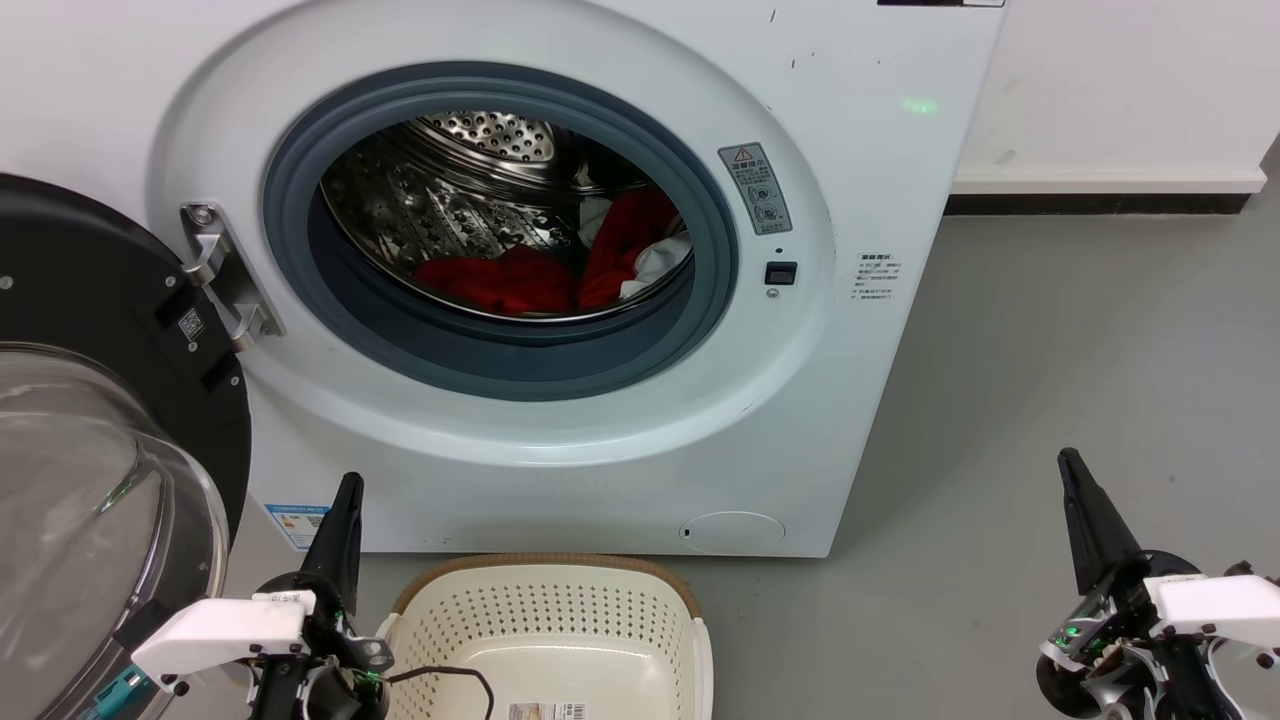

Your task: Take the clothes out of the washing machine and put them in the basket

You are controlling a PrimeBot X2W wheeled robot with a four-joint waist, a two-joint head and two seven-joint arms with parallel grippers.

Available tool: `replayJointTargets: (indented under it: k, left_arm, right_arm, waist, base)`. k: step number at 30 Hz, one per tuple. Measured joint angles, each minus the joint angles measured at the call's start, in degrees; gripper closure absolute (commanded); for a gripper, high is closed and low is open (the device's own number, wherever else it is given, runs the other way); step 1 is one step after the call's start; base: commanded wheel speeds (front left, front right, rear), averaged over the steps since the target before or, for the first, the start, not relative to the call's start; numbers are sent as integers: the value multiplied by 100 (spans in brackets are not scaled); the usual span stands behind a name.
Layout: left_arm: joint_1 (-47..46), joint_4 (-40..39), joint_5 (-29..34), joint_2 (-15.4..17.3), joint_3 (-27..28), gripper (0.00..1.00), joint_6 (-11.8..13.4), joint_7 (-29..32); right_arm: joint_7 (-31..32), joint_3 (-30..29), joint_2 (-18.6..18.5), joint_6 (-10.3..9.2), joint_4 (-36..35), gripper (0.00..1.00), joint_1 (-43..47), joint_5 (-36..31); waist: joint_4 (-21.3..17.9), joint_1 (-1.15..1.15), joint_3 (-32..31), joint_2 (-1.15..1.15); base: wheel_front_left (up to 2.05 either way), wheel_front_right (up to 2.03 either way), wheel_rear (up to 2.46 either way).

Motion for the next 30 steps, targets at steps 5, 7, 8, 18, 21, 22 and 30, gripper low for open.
replayJointTargets:
  k: [5, 7, 8, 18, 21, 22, 30]
  left_arm:
    - [0, 0, -1, 0, 0, 100, 0, 0]
    - [0, 0, 0, 0, 0, 100, 0, 0]
    - [0, 0, 0, 0, 0, 100, 0, 0]
    - [142, 168, 0, -15, -23, 0, 3, -11]
    - [270, 233, 8, -23, -43, 0, 9, -56]
    - [271, 219, 27, -22, -45, 0, 9, -87]
    - [319, 99, 166, -22, -59, 0, 9, -314]
  right_arm:
    - [0, 0, 0, 0, 0, 100, 0, 0]
    - [0, 0, 0, 0, 0, 100, 0, 0]
    - [0, 0, 0, 0, 0, 100, 0, 0]
    - [-1, 7, 4, 0, 155, 0, 135, 2]
    - [-53, 23, 8, 0, 223, 0, 267, 2]
    - [-78, 33, 9, 0, 220, 0, 269, 1]
    - [-308, 63, 12, 0, 172, 0, 269, -105]
  waist:
    - [0, 0, 0, 0]
    - [0, 0, 0, 0]
    - [0, 0, 0, 0]
    - [0, 0, 0, 0]
    - [-1, 0, 2, 0]
    - [-1, 0, 3, 0]
    - [-5, 0, 13, 0]
  base:
    - [0, 0, 0]
    - [0, 0, 0]
    - [0, 0, 0]
    - [0, 0, 0]
    - [0, 0, 0]
    - [0, 0, 0]
    - [0, 0, 0]
